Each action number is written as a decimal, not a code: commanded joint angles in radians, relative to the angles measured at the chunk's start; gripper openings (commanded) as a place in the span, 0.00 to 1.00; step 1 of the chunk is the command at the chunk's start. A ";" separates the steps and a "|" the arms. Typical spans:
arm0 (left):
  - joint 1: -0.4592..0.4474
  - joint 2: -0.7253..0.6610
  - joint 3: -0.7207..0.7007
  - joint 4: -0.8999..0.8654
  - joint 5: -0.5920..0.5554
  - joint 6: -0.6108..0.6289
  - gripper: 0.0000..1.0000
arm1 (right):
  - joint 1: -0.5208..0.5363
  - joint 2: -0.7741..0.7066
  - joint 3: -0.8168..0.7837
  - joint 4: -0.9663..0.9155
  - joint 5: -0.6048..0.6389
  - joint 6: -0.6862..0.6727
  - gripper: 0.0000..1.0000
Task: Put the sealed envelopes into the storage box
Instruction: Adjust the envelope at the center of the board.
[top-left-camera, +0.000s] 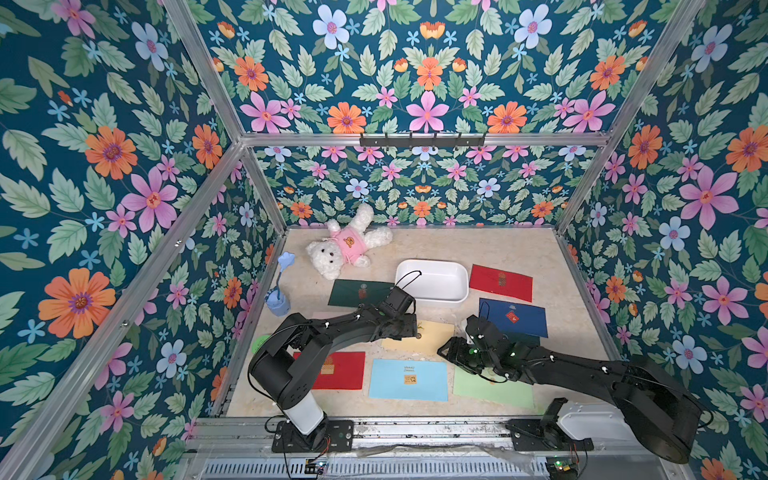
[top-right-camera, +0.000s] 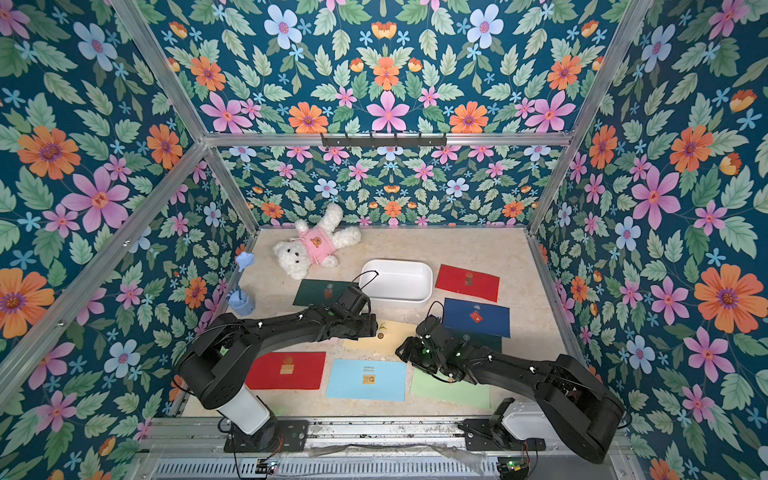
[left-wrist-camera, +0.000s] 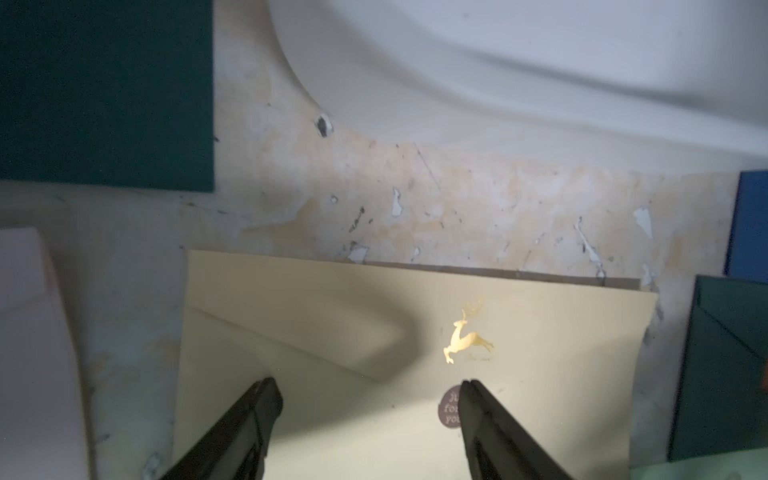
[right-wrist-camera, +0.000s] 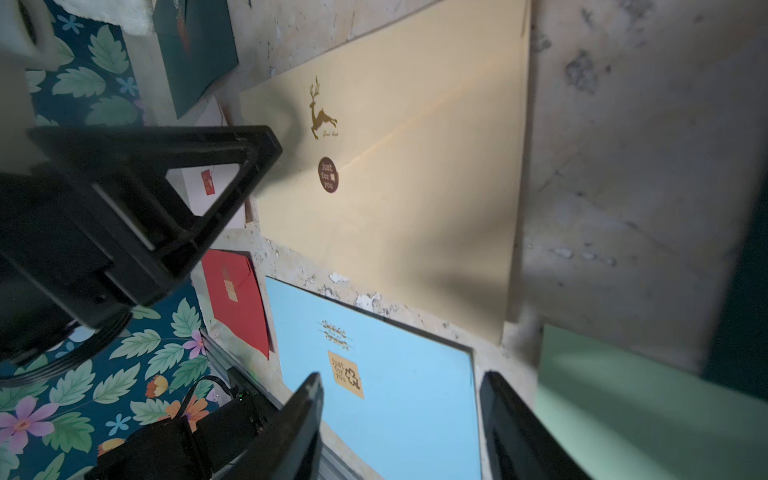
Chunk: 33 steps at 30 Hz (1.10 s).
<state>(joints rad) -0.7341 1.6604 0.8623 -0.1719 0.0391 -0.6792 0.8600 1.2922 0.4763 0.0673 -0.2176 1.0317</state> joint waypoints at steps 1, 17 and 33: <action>0.010 0.007 -0.024 -0.058 0.017 -0.035 0.76 | 0.003 0.002 0.008 -0.018 0.036 0.026 0.63; 0.019 0.010 -0.068 -0.054 0.067 -0.049 0.77 | -0.014 0.048 -0.021 0.055 0.086 0.051 0.63; 0.025 0.012 -0.046 -0.077 0.060 -0.037 0.77 | -0.051 -0.057 -0.070 -0.053 0.071 0.008 0.63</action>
<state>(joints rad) -0.7128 1.6520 0.8257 -0.1204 0.0780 -0.7067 0.8089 1.2648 0.4145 0.0689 -0.1535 1.0546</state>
